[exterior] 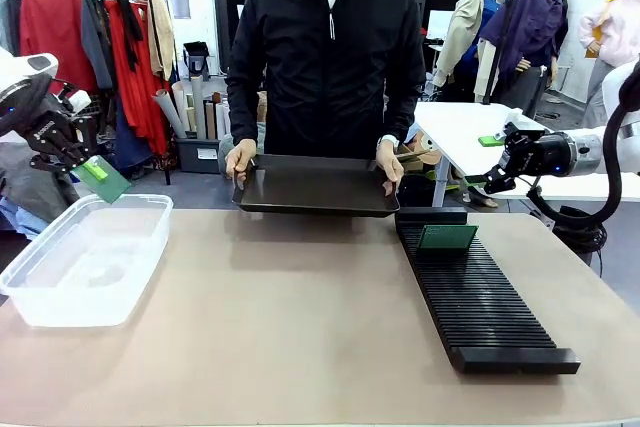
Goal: Sort PCBs into racks and boxes based on the side picked up.
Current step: If the short side of the Blank PCB is picked up, insert it into the PCB Rack ; if the long side is picked up, place it in the Organizing box.
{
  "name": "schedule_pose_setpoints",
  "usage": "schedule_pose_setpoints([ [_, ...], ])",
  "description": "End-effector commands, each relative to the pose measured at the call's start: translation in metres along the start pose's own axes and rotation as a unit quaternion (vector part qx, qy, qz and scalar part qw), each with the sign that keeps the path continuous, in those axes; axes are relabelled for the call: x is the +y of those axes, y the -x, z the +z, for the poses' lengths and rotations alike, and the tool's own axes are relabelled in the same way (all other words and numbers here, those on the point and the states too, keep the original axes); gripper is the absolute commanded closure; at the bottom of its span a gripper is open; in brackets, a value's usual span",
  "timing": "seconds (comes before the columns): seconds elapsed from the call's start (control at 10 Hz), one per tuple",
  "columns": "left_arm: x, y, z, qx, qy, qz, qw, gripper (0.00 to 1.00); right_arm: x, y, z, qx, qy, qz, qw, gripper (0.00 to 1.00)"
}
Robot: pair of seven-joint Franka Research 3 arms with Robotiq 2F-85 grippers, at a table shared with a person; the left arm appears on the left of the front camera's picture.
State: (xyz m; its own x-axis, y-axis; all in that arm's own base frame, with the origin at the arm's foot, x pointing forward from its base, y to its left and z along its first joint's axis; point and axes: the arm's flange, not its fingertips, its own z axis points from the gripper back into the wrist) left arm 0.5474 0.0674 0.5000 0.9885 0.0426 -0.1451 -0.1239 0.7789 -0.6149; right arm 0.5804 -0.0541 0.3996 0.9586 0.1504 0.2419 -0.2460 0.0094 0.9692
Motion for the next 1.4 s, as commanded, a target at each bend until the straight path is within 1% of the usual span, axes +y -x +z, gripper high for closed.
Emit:
schedule_pose_setpoints([
  [0.0,-0.008,-0.011,0.003,0.022,-0.045,0.007,0.999,1.00,0.002,-0.001,-0.001,-0.004,-0.006,0.010,1.000,0.00],
  [0.2,-0.007,-0.022,-0.005,0.013,-0.094,-0.013,0.995,1.00,0.002,-0.001,-0.001,-0.004,-0.006,0.010,1.000,0.00],
  [0.4,-0.008,-0.030,-0.013,0.008,-0.114,-0.039,0.993,1.00,0.002,-0.001,-0.001,-0.004,-0.006,0.010,1.000,0.00],
  [0.6,-0.001,-0.040,-0.025,0.006,-0.119,-0.053,0.991,1.00,0.002,-0.001,-0.001,-0.004,-0.006,0.010,1.000,0.00],
  [0.8,0.002,-0.039,-0.037,-0.008,-0.117,-0.063,0.991,1.00,0.002,-0.001,-0.001,-0.004,-0.006,0.010,1.000,0.00],
  [1.0,0.008,-0.040,-0.049,-0.005,-0.114,-0.064,0.991,1.00,0.002,-0.001,-0.001,-0.004,-0.006,0.010,1.000,0.00],
  [1.3,0.020,-0.043,-0.078,-0.020,-0.097,-0.089,0.991,1.00,0.002,-0.001,-0.001,-0.004,-0.006,0.010,1.000,0.00],
])
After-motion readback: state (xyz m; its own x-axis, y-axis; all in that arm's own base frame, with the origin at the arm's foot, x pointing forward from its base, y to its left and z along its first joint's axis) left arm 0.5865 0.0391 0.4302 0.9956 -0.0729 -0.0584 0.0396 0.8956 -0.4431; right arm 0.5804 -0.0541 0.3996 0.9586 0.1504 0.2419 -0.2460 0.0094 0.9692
